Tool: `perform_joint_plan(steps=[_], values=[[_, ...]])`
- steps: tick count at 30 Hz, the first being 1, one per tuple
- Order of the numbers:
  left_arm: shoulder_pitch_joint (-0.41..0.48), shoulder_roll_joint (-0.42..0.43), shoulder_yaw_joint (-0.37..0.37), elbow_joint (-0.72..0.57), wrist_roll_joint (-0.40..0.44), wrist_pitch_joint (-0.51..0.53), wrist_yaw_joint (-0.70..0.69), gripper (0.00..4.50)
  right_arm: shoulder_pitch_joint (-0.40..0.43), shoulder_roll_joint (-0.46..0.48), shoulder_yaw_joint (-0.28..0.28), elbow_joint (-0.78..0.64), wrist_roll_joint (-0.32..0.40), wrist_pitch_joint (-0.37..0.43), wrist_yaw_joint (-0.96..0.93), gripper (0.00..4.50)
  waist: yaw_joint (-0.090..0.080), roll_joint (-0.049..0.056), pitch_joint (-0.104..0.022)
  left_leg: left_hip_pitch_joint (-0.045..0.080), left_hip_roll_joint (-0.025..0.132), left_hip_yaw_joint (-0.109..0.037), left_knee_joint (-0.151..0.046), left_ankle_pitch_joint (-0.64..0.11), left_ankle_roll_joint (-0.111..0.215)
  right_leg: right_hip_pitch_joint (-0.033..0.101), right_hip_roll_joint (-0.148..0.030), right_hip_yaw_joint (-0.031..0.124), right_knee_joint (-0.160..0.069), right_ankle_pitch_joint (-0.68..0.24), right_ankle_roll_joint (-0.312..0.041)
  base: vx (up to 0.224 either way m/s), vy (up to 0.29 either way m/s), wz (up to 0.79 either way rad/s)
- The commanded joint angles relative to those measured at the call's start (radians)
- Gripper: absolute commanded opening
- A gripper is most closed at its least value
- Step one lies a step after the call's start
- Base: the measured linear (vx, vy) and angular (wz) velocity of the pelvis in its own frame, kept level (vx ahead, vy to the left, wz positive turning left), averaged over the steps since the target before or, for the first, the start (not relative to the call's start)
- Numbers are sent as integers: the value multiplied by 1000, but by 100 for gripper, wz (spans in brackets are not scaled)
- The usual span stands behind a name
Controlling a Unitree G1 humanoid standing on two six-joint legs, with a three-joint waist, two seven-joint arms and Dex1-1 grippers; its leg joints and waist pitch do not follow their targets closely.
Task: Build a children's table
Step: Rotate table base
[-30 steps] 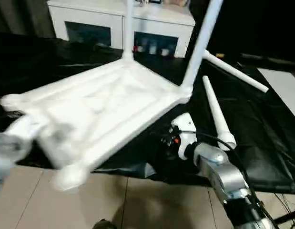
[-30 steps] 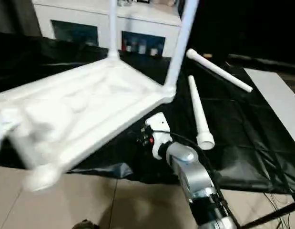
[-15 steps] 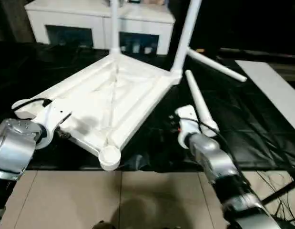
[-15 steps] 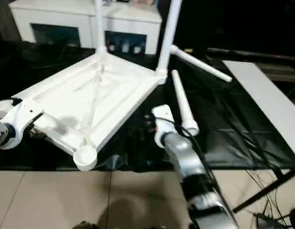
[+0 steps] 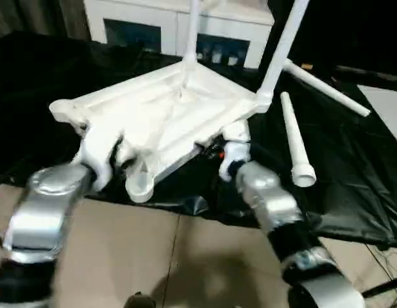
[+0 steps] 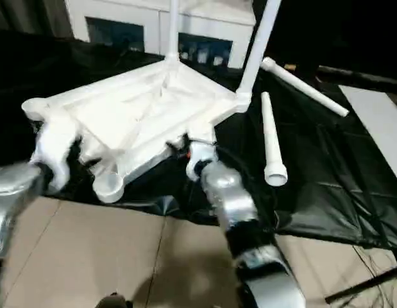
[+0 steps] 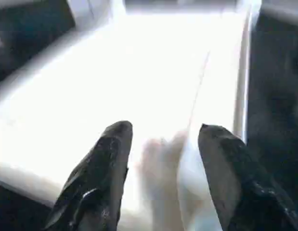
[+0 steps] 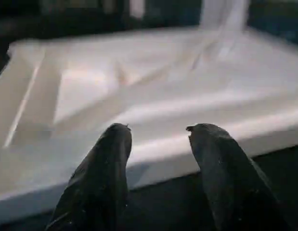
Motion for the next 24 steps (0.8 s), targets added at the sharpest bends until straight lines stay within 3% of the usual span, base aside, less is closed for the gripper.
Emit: perform_joint_plan(steps=[1,2,3,4,5,8,10,12,13,14,15,16,17,18,19,20,21,22,23,24], values=[[17,-25,44,-22,28,-1,103,255,33,-21,-21,-52,8,27,9,222,-15,23,-57,11,3,-3,-89,-379,-46,34,-71,40,-107,-351,-81,0,0,0],[28,-42,56,-29,30,-21,130,255,52,-33,-9,-77,-6,39,12,222,-19,25,-59,11,0,-3,-88,-369,-43,32,-70,41,-108,-352,-77,0,0,0],[41,-87,88,-37,35,-48,186,255,91,-58,13,-118,-50,42,6,222,-30,18,-60,1,-2,-3,-88,-336,-39,37,-67,41,-108,-329,-72,0,0,0],[45,-104,97,-39,28,-79,197,255,110,-67,18,-140,-66,47,-2,222,-28,22,-62,1,-2,-1,-84,-308,-37,36,-68,43,-109,-294,-72,0,0,0],[45,-104,97,-39,28,-79,197,255,110,-67,18,-140,-66,47,-2,222,-32,18,-64,0,-3,0,-82,-286,-30,37,-66,44,-107,-259,-79,0,0,0],[47,-159,112,-29,11,-168,232,255,145,-79,13,-201,-50,90,-16,222,-31,20,-69,-3,-2,1,-77,-228,-17,39,-64,44,-97,-146,-102,0,0,0],[56,-208,118,-18,-20,-219,259,255,165,-79,7,-262,-37,113,-21,222,-31,19,-67,-4,-3,2,-77,-222,-10,41,-63,43,-94,-117,-111,0,0,0],[66,-224,113,-13,-21,-229,278,255,174,-75,6,-283,-30,120,-22,222,-31,21,-64,4,1,2,-82,-287,-17,43,-63,41,-99,-180,-104,0,0,0],[77,-247,111,-6,-18,-239,301,255,185,-69,3,-303,-26,132,-26,222,-19,12,-59,-46,-20,-34,-105,-350,34,91,-91,0,-100,-292,-79,0,0,0],[83,-255,108,0,-14,-250,308,255,189,-65,0,-308,-27,133,-33,222,-24,33,-59,-44,-19,-42,-112,-383,53,96,-94,-13,-113,-357,-60,0,0,0],[85,-256,104,4,-11,-256,310,255,191,-64,-1,-310,-28,133,-35,222,-35,27,-57,-35,-27,-54,-104,-444,98,102,-111,-37,-140,-483,-41,8,12,35],[96,-260,87,23,1,-278,314,255,200,-58,-1,-319,-31,131,-41,222,-30,40,-52,-29,-32,-55,-97,-462,118,123,-127,-61,-171,-611,-58,46,11,52],[98,-264,84,30,2,-289,315,255,202,-56,-1,-322,-32,130,-43,222,-27,45,-44,-23,-35,-49,-88,-477,128,142,-130,-86,-194,-706,-67,46,11,52],[99,-271,79,47,5,-302,317,255,206,-54,-1,-331,-34,129,-49,222,-27,48,-42,-19,-34,-48,-85,-478,130,153,-133,-98,-203,-729,-71,67,5,56],[99,-273,75,56,8,-306,318,255,207,-53,-1,-335,-34,129,-52,222,-25,45,-42,-27,-35,-46,-81,-432,147,174,-133,-107,-210,-708,-86,89,7,63],[100,-273,74,58,9,-309,318,255,208,-52,-3,-337,-32,131,-52,222,-21,48,-43,-24,-33,-46,-81,-412,156,184,-132,-113,-213,-690,-92,89,7,63],[101,-274,69,74,15,-329,323,255,212,-46,-11,-346,-24,138,-61,222,-36,65,-51,134,33,-56,-99,-520,89,86,-85,-92,-175,-519,-156,108,-2,50],[101,-275,68,83,17,-337,327,255,213,-45,-14,-349,-27,138,-68,222,-49,76,-41,121,64,-82,-142,-584,85,88,-45,-81,-102,-332,-161,151,-13,18],[102,-277,66,95,17,-351,334,255,216,-46,-15,-354,-31,140,-77,222,-54,66,-40,139,67,-78,-149,-657,87,73,-59,-64,-87,-263,-160,151,-13,18],[108,-276,62,119,21,-378,346,255,225,-45,-17,-354,-43,98,-89,222,-52,62,-37,137,54,-64,-147,-659,92,75,-64,-52,-95,-246,-166,173,3,2]])
